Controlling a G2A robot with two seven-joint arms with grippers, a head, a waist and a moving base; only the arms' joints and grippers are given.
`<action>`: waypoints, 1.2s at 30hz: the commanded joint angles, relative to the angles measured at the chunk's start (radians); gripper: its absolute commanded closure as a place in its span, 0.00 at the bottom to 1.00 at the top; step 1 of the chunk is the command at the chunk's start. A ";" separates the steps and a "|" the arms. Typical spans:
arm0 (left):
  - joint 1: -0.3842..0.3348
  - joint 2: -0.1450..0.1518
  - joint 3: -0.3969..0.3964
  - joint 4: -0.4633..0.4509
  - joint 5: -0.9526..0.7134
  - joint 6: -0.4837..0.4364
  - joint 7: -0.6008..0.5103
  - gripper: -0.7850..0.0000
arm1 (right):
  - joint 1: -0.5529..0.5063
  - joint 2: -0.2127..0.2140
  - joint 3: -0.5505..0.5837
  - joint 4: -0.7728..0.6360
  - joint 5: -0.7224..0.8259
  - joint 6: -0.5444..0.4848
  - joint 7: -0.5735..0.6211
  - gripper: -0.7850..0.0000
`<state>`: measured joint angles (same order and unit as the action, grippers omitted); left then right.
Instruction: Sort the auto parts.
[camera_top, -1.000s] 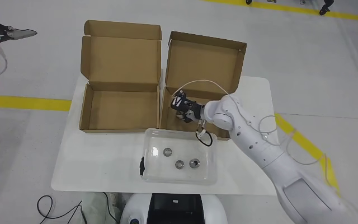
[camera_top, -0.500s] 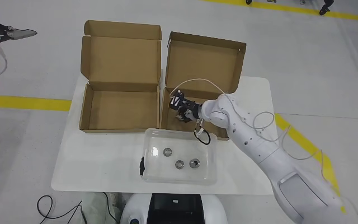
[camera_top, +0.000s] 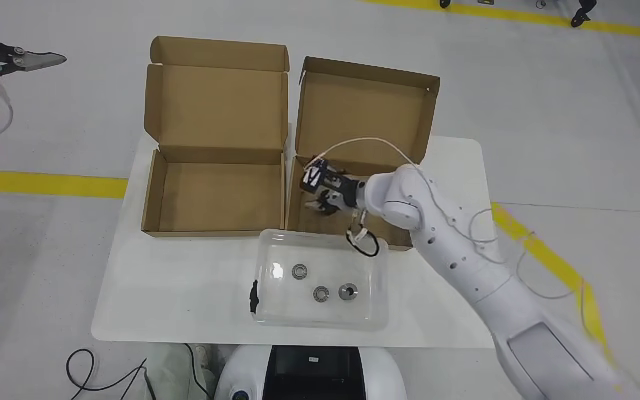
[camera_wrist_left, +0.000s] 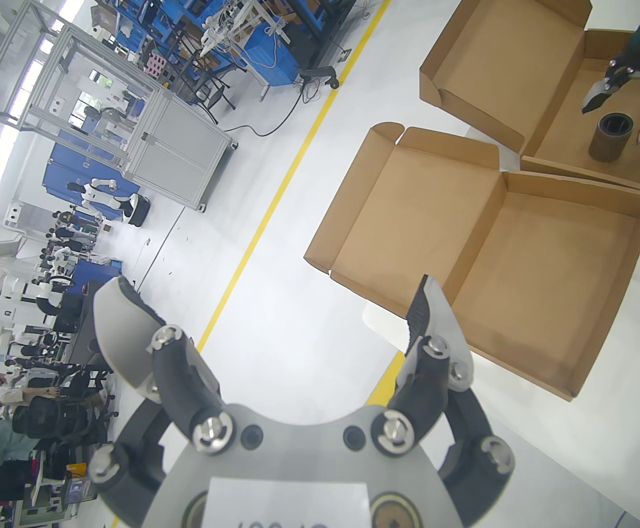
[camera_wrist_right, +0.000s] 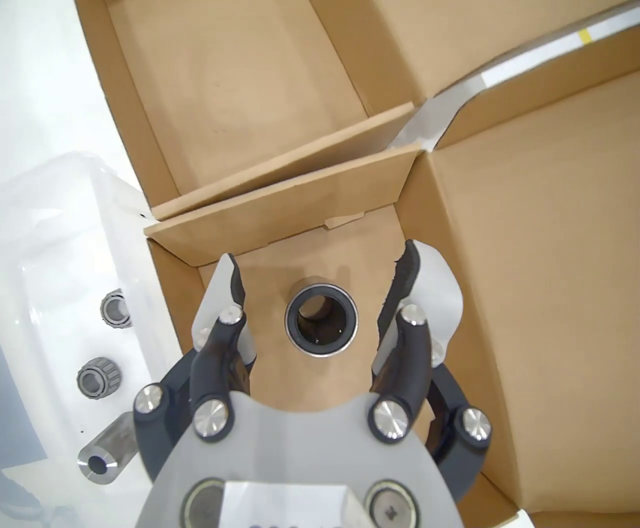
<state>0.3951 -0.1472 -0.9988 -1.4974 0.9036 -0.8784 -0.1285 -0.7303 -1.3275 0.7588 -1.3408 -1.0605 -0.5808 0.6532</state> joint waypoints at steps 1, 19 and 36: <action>0.000 0.000 0.000 0.000 0.000 0.000 0.000 0.00 | -0.039 0.014 0.028 -0.087 -0.008 -0.008 0.007 0.25; 0.000 0.000 0.000 0.000 0.000 0.000 0.000 0.00 | -0.432 0.120 0.188 -0.582 -0.112 -0.177 0.148 0.30; 0.000 0.000 0.000 0.000 0.000 0.000 0.000 0.00 | -0.639 0.184 0.280 -0.650 -0.124 -0.238 0.240 0.35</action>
<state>0.3951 -0.1472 -0.9988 -1.4974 0.9036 -0.8784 -0.1285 -1.3641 -1.1454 1.0398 -1.9931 -1.1834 -0.8222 0.8931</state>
